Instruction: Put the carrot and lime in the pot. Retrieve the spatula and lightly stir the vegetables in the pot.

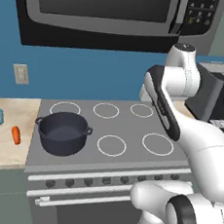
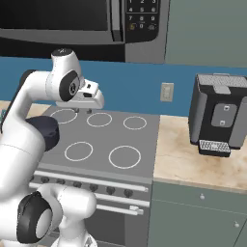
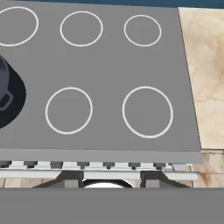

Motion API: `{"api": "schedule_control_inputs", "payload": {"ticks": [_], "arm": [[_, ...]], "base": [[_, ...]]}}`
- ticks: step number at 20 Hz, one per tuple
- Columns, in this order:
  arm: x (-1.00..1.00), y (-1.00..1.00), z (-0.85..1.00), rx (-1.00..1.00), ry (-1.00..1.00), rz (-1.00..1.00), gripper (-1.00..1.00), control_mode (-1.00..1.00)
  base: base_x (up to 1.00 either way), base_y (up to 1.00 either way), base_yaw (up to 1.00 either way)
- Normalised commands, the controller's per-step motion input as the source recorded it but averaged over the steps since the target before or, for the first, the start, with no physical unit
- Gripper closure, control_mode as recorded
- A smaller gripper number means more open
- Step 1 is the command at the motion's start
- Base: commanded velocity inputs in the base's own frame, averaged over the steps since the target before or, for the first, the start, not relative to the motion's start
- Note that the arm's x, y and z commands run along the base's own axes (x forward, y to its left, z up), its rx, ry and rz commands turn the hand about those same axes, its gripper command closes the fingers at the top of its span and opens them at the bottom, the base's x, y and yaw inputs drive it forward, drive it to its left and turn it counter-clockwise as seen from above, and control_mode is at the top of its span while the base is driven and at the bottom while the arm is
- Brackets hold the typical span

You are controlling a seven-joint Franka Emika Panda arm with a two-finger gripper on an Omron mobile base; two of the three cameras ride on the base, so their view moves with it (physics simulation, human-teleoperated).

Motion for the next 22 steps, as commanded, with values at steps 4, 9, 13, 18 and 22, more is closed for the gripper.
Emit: {"api": "schedule_control_inputs", "payload": {"ticks": [4,9,13,18,22], "arm": [[0.00,0.00,0.00,0.00,0.00,0.00,-1.00,1.00],[0.00,0.00,0.00,0.00,0.00,0.00,-1.00,1.00],[0.00,0.00,0.00,0.00,0.00,0.00,-1.00,1.00],[0.00,0.00,0.00,0.00,0.00,0.00,-1.00,1.00],[0.00,0.00,0.00,0.00,0.00,0.00,-1.00,1.00]], "base": [[0.00,0.00,0.00],[-0.02,0.34,-0.11],[0.00,0.76,-0.23],[-0.14,0.64,-0.11],[-0.15,0.64,-0.01]]}}
